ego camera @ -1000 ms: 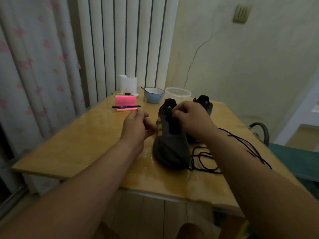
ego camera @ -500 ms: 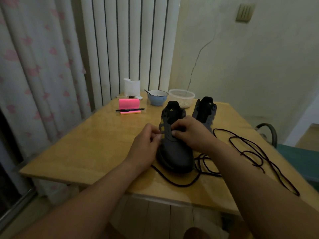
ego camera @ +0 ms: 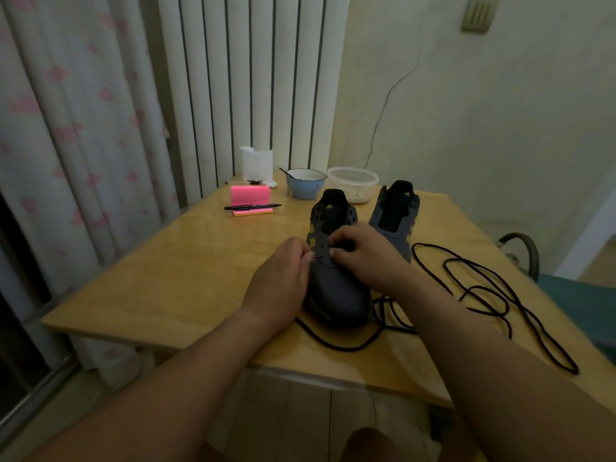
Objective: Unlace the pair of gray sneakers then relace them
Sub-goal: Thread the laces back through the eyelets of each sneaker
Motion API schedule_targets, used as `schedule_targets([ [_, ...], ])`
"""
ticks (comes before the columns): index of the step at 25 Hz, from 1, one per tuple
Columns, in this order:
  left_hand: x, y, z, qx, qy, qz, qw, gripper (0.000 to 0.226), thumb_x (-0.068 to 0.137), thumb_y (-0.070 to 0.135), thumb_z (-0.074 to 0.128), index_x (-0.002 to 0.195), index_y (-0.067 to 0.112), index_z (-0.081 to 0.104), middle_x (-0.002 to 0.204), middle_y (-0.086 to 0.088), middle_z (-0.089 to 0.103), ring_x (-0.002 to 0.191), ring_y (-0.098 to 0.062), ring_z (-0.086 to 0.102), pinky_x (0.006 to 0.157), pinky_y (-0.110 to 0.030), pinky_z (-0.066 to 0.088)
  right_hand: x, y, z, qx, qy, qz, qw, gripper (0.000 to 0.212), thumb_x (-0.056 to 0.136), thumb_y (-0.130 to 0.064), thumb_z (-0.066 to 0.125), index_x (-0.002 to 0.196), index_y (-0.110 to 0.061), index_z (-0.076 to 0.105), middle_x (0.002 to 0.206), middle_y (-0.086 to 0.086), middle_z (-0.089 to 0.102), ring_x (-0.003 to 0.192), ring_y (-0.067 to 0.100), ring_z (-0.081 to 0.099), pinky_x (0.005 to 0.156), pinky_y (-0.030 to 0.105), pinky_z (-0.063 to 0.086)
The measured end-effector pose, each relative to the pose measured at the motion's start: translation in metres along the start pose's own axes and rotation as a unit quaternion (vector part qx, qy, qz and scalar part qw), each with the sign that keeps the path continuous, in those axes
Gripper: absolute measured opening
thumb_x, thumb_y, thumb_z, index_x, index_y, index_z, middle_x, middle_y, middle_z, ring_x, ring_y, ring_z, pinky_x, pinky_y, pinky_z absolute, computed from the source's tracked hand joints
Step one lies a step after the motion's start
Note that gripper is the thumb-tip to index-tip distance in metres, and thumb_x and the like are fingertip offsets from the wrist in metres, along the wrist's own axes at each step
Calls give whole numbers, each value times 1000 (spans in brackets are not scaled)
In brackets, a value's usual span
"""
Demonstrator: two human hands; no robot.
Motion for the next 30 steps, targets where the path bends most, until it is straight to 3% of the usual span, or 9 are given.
schedule_targets([
  [5,-2,6,-3,61,8,1,998,12,111,33,40,103,26,46,95,7,52,75,-17,53,65,-38,41,-1,-7,-3,-1,-26,-7,1000,15,101,-26,66,115,-22,70,106,-11,47,98,7,52,75,10,39],
  [11,1,13,-5,49,40,10,998,14,110,35,43,103,24,51,91,9,52,73,-9,52,61,-32,40,-1,-5,0,22,-25,13,999,17,100,-29,66,116,-25,72,113,-6,50,104,10,54,78,16,43],
  [14,5,8,-3,33,46,9,998,12,109,34,44,101,27,49,89,10,52,73,-8,51,61,-32,38,-3,-8,-4,30,-39,2,999,19,102,-27,65,117,-20,74,104,-17,48,95,2,53,79,18,47],
  [17,4,11,-2,40,39,15,998,12,109,34,46,103,24,52,92,9,55,76,-12,54,63,-37,45,-5,-9,-8,45,-48,-2,998,20,103,-24,64,118,-18,76,99,-21,51,89,-4,54,74,11,45],
  [22,5,7,-1,40,38,13,998,12,109,33,49,98,28,49,89,10,53,75,-16,54,64,-41,47,-2,-3,-2,53,-47,20,997,16,102,-30,65,114,-27,75,115,-6,50,106,10,55,79,14,42],
  [26,1,10,-2,75,56,40,995,12,108,31,51,97,25,52,87,9,52,71,-16,54,59,-37,44,-3,-2,-1,68,-44,24,996,16,101,-29,65,114,-27,75,116,-7,51,108,11,55,86,21,48],
  [30,-1,12,-3,117,75,68,988,16,105,31,57,90,27,51,81,11,52,66,-12,52,53,-32,40,0,-2,3,60,-49,20,997,12,101,-31,66,111,-29,74,120,-4,54,110,13,56,79,18,43],
])
Point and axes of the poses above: each hand's wrist, its own x-axis towards the middle knuckle, its own z-axis out of the palm, y = z × x, the point moved 7 cm from there along x, towards the middle knuckle
